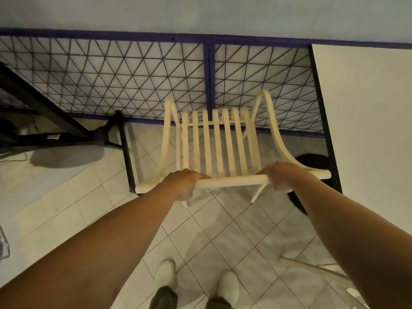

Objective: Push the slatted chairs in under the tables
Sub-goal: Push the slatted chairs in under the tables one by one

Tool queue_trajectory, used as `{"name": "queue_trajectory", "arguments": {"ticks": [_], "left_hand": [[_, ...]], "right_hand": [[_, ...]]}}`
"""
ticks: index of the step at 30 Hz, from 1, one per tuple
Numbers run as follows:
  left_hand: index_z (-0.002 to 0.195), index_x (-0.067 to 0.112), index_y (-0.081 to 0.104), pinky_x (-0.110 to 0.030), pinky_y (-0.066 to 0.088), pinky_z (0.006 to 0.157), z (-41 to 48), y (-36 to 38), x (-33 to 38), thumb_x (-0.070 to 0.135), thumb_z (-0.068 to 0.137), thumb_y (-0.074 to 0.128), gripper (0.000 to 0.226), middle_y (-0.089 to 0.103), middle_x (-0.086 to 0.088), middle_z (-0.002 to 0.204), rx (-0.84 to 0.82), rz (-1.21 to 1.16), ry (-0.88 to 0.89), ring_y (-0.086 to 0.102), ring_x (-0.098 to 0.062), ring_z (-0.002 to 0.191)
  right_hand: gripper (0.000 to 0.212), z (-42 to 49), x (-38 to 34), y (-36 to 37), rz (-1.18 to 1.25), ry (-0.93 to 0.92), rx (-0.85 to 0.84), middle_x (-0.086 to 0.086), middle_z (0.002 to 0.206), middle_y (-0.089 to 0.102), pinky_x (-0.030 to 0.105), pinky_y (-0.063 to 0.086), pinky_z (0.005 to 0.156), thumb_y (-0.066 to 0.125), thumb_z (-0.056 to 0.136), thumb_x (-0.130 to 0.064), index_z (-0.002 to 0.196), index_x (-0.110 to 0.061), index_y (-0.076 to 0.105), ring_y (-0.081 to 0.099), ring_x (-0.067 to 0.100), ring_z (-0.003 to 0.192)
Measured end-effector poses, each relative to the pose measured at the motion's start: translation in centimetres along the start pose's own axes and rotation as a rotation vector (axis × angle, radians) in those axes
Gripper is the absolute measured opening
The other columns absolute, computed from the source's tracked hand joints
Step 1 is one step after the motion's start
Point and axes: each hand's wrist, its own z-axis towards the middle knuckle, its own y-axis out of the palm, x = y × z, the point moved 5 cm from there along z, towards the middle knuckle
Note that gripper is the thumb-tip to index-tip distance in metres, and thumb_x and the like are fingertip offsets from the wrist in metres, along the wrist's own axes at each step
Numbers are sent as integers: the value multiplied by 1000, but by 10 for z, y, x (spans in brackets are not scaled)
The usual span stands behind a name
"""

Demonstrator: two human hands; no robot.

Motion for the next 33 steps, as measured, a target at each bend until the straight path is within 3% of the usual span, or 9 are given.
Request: {"name": "queue_trajectory", "arguments": {"ticks": [6,13,19,26,33], "left_hand": [[150,54,31,-35,52,74,1,3,-5,-9,89,53,90,49,2,102,21,14,18,56,-21,82],[148,57,32,-31,45,64,-7,0,-28,-11,88,49,92,50,2,102,8,55,63,55,-20,78],[149,54,34,-35,50,73,-6,-14,-52,-9,88,48,89,50,-1,108,-32,144,178,53,-23,84],[149,53,35,-33,45,68,2,-44,-82,-9,90,50,87,47,1,105,-52,298,275,52,-22,83],[146,55,38,-35,45,70,14,-69,-108,-8,90,48,85,52,0,113,-59,410,357,55,-23,89]], "right_hand": [[59,-5,1,5,-14,31,46,-5,104,63,39,53,89,61,87,-6,139,-33,53,62,19,93],[47,-19,-27,20,-2,79,72,-2,108,63,35,52,86,61,91,-14,136,-27,54,63,19,95],[36,-33,-56,34,122,185,116,-1,98,62,36,55,86,66,91,-19,125,-21,58,62,17,88],[34,-39,-102,45,280,315,128,0,104,59,43,54,92,64,91,-17,124,-21,58,63,22,98],[31,-36,-139,51,438,406,145,-4,98,59,45,52,95,67,89,-18,118,-26,59,62,20,93]]}}
